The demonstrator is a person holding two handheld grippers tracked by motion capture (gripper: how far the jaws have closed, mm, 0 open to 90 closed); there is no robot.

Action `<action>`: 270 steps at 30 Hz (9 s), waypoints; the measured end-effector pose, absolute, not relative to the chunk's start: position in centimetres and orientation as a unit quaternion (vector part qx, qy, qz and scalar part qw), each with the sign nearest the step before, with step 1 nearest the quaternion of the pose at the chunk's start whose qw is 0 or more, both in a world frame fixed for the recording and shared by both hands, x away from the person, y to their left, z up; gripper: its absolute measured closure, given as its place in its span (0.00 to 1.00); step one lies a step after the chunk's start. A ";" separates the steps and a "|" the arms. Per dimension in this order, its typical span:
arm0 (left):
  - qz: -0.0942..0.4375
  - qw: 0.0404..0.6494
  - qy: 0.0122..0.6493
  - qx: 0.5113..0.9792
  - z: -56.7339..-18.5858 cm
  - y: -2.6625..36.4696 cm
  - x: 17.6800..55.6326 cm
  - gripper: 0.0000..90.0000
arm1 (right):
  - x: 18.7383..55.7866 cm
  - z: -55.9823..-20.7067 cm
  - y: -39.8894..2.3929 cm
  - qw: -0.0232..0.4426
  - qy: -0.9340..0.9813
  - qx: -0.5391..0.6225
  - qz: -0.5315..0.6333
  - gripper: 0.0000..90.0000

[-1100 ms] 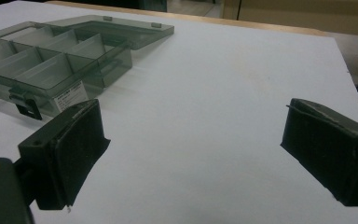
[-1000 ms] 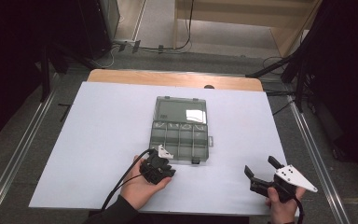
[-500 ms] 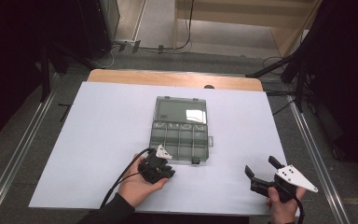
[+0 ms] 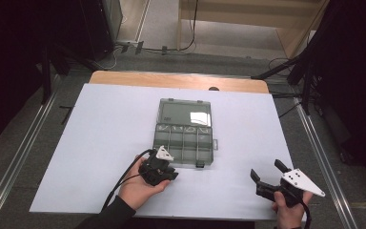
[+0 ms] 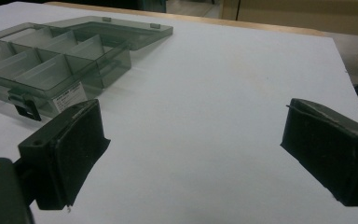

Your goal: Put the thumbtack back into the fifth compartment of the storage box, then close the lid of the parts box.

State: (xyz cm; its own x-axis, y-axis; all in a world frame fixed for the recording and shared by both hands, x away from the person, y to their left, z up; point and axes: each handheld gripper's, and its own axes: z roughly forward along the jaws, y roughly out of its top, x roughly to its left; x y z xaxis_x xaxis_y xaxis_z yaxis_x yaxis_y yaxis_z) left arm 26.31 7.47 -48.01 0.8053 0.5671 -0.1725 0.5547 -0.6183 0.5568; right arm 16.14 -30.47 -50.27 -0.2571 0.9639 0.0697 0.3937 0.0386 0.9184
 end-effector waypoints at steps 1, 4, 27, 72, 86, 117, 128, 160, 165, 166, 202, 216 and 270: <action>0.012 0.307 0.313 0.899 -47.9 7.5 26.4 0.85 | 16.1 -50.3 -30.5 0.314 0.650 0.522 0.455 0.06; 0.013 0.312 0.313 0.897 -47.5 7.7 26.5 0.85 | 16.1 -50.3 -30.4 0.314 0.650 0.522 0.455 0.06; 0.034 0.338 0.327 0.882 -45.1 9.1 27.8 0.85 | 16.2 -50.5 -30.3 0.312 0.652 0.521 0.454 0.06; 0.064 0.341 0.376 0.859 -45.5 10.5 31.6 0.75 | 15.9 -50.6 -30.4 0.312 0.653 0.524 0.449 0.06; 0.019 0.388 0.391 0.834 -44.8 11.7 32.2 0.00 | 16.3 -50.6 -30.0 0.310 0.659 0.517 0.450 0.06; 0.032 0.430 0.392 0.812 -44.2 11.7 32.8 0.00 | 15.6 -49.9 -30.6 0.327 0.640 0.532 0.448 0.06; 0.049 0.434 0.399 0.806 -44.2 12.0 33.1 0.00 | 16.0 -49.3 -30.0 0.325 0.643 0.524 0.454 0.06; 0.072 0.470 0.420 0.773 -45.2 13.4 36.4 0.00 | 23.8 -46.3 -25.7 0.297 0.667 0.503 0.462 0.15; 0.047 0.481 0.398 0.780 -45.3 13.5 36.9 0.00 | 25.1 -46.0 -24.7 0.290 0.671 0.500 0.465 0.15; 0.052 0.480 0.400 0.779 -45.3 13.5 37.0 0.00 | 25.4 -46.0 -24.6 0.290 0.672 0.497 0.466 0.15; 0.046 0.463 0.430 0.774 -47.1 13.2 43.1 0.00 | 35.6 -47.4 -20.9 0.222 0.697 0.517 0.444 0.00; 0.032 0.458 0.433 0.776 -48.2 12.4 44.2 0.00 | 38.4 -48.9 -20.8 0.179 0.694 0.546 0.434 0.00; -0.023 0.414 0.518 0.748 -50.3 11.8 46.2 0.50 | 41.1 -51.8 -21.1 0.061 0.687 0.587 0.424 0.57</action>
